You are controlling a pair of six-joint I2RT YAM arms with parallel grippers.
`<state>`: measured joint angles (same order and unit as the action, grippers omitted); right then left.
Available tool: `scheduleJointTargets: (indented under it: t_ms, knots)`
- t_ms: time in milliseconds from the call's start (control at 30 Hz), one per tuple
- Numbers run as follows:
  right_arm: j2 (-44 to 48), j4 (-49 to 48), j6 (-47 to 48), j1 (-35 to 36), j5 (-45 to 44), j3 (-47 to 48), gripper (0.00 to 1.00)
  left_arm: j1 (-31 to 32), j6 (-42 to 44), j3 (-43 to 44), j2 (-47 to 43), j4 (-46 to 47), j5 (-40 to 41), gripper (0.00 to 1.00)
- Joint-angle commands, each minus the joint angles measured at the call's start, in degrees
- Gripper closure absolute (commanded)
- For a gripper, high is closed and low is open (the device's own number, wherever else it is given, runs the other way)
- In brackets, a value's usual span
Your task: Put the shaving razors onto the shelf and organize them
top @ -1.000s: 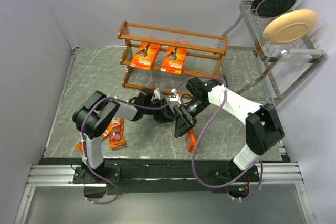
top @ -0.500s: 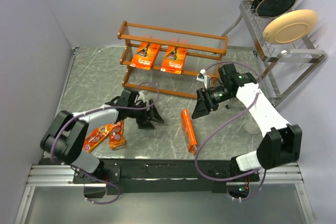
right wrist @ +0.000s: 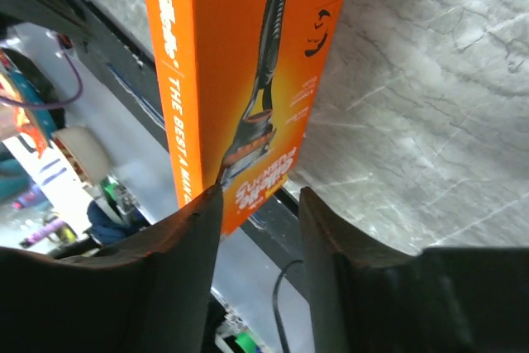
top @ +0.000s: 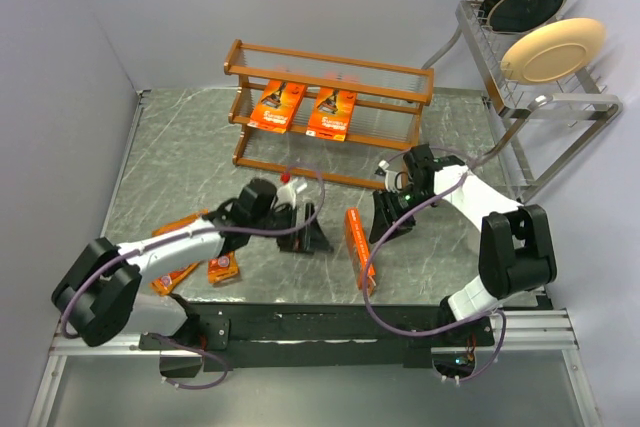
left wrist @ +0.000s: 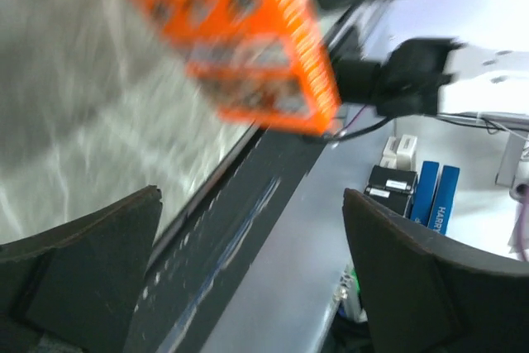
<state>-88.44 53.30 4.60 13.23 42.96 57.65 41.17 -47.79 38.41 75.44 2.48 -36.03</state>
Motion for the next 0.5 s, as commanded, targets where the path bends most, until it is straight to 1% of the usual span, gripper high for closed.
scheduleJointTargets:
  t_ms: [0,33,67,133,200,233,267,300,367,467]
  knots:
    - [-0.06,-3.20,-5.99,1.52,4.75,-1.22,0.54,1.72,-5.29,-6.32,-5.56,2.36,4.12,0.07]
    - [0.20,-4.16,-6.88,2.40,5.63,-2.18,0.54,1.72,-5.82,-7.12,-7.39,1.57,5.26,0.13]
    - [0.29,-4.95,-7.84,3.11,5.90,-2.62,0.54,1.72,-7.04,-8.43,-8.19,1.21,6.49,0.14]
    - [0.29,-7.40,-11.44,5.74,7.48,-3.85,0.54,1.64,-8.54,-9.23,-9.96,3.13,6.41,0.11]
    - [-0.06,-9.17,-15.30,7.15,9.15,-4.47,0.54,2.16,-9.42,-10.81,-10.49,8.39,4.92,0.10]
    - [-0.84,-10.40,-16.28,8.03,9.59,-4.65,0.54,2.68,-10.04,-11.25,-10.66,10.68,5.18,0.07]
    - [-1.46,-10.84,-16.99,8.64,10.03,-4.48,0.54,4.43,-10.22,-12.39,-10.66,12.96,4.40,0.07]
    - [-2.16,-11.19,-18.04,9.09,10.39,-4.21,0.54,5.40,-10.22,-12.83,-10.23,15.60,4.83,0.07]
    - [-4.89,-12.16,-18.75,9.79,10.91,-2.98,0.54,7.34,-10.57,-14.75,-9.52,17.37,7.01,0.05]
    - [-9.28,-14.53,-20.42,9.97,11.53,-1.49,0.54,8.58,-11.62,-16.87,-6.19,25.63,8.69,0.03]
